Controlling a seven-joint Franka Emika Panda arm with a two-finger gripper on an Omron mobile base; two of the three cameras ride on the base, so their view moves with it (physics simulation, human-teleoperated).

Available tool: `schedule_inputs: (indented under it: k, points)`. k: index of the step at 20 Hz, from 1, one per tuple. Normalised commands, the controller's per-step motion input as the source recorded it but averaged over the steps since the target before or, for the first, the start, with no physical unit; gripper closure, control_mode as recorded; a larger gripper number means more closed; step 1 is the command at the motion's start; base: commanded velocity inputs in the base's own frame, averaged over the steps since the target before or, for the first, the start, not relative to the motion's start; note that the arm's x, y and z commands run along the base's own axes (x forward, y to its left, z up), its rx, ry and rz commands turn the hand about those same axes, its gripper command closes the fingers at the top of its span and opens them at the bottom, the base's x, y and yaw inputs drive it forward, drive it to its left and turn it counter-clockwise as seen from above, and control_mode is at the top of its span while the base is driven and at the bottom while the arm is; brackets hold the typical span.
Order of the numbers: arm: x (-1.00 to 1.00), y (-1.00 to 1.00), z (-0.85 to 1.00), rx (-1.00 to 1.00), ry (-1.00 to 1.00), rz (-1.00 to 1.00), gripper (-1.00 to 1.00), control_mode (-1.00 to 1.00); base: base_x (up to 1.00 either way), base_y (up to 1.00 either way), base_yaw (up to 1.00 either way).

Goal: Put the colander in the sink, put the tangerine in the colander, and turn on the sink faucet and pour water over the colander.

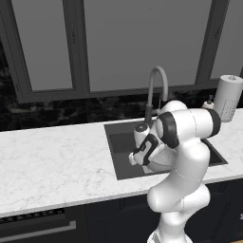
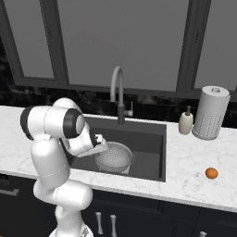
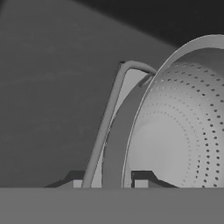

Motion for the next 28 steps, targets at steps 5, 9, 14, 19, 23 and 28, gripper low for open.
schedule_inputs:
  k: [5,9,14,19,23,28]
  points:
    - [0.24,0.0,-0.31,0.0,0.0,0.0,1.0,-1.0,0.0,0.0,0.0]
    - [0.26,0.0,-0.21,0.0,0.0,0.0,1.0,-1.0,0.0,0.0,0.0]
    - [0.16,0.0,-0.09,0.0,0.0,0.0,1.0,-1.0,0.0,0.0,0.0]
    - [0.0,0.0,0.0,0.0,0.0,0.0,-1.0,-1.0,0.0,0.0,0.0]
    - [0.0,0.0,0.0,0.0,0.0,0.0,-1.0,-1.0,0.0,0.0,0.0]
    - [-0.04,0.0,0.03,0.0,-0.01,0.0,-1.0,-1.0,0.0,0.0,0.0]
